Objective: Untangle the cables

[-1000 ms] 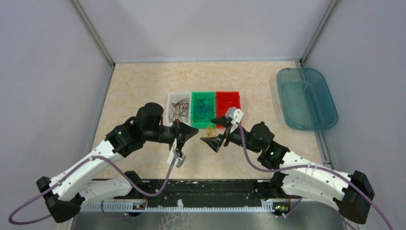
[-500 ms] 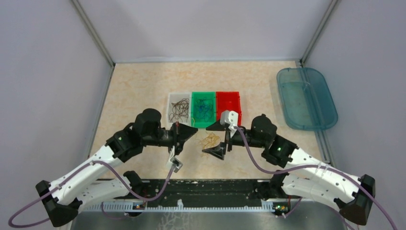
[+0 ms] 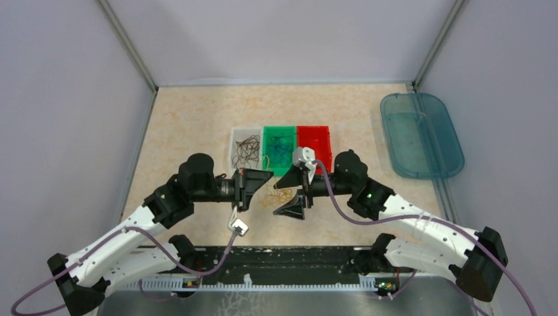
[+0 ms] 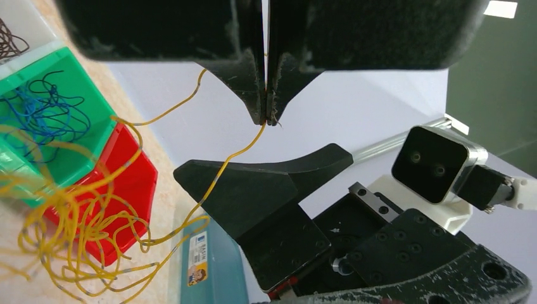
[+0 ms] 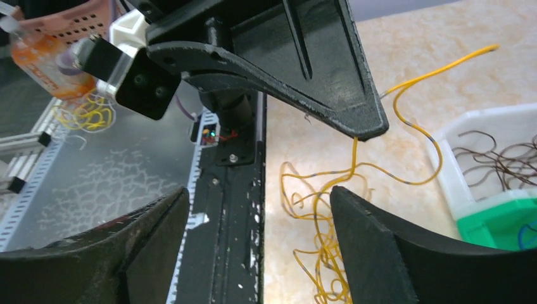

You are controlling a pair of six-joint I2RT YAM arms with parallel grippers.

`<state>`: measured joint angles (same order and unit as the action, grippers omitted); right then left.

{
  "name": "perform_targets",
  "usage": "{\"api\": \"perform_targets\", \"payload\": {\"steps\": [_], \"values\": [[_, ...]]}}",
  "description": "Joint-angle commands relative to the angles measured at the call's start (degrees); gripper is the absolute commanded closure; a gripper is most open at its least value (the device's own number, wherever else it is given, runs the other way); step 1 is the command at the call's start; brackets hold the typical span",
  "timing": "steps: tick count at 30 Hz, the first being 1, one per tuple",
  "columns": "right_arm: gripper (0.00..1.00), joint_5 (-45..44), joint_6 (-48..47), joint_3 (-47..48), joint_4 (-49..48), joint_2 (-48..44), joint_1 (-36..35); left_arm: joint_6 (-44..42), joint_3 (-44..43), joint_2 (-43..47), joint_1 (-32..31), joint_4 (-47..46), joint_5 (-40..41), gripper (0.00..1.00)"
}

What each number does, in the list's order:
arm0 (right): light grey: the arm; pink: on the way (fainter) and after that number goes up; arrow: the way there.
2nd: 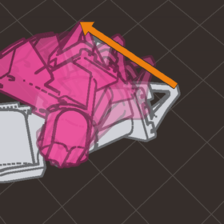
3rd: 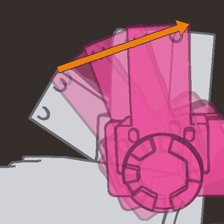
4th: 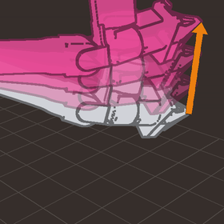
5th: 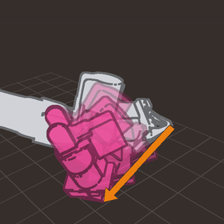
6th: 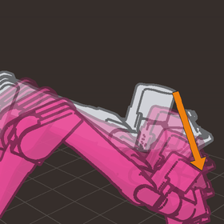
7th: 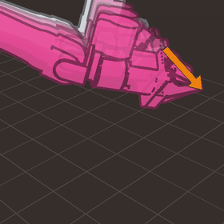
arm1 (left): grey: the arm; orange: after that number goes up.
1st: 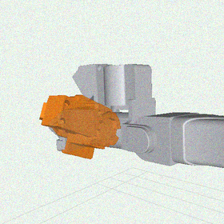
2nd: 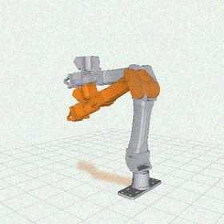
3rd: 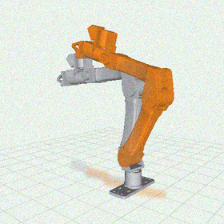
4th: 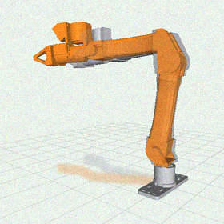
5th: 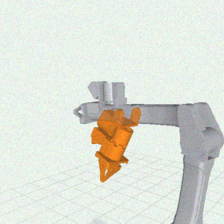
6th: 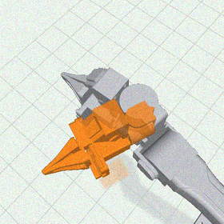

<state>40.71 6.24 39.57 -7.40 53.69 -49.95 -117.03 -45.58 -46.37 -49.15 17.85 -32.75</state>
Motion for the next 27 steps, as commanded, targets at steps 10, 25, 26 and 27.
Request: {"api": "perform_targets", "payload": {"steps": [10,25,26,27], "values": [[0.58,9.3,16.8,-3.8,-31.6,6.0,0.6,-4.8,0.2,0.4,-0.2,-4.7,-2.1,1.0],[0.59,6.6,24.3,-12.2,-39.1,1.3,1.5,-7.1,1.0,-0.3,-0.3,-7.4,1.0,1.0],[0.58,6.4,24.3,-12.5,-38.9,1.0,1.6,-7.5,1.0,-0.4,-0.3,-7.4,1.1,1.0],[0.56,6.5,24.4,-12.4,-38.5,0.7,1.6,-7.9,1.0,-0.5,-0.3,-7.5,1.1,1.0]]}}
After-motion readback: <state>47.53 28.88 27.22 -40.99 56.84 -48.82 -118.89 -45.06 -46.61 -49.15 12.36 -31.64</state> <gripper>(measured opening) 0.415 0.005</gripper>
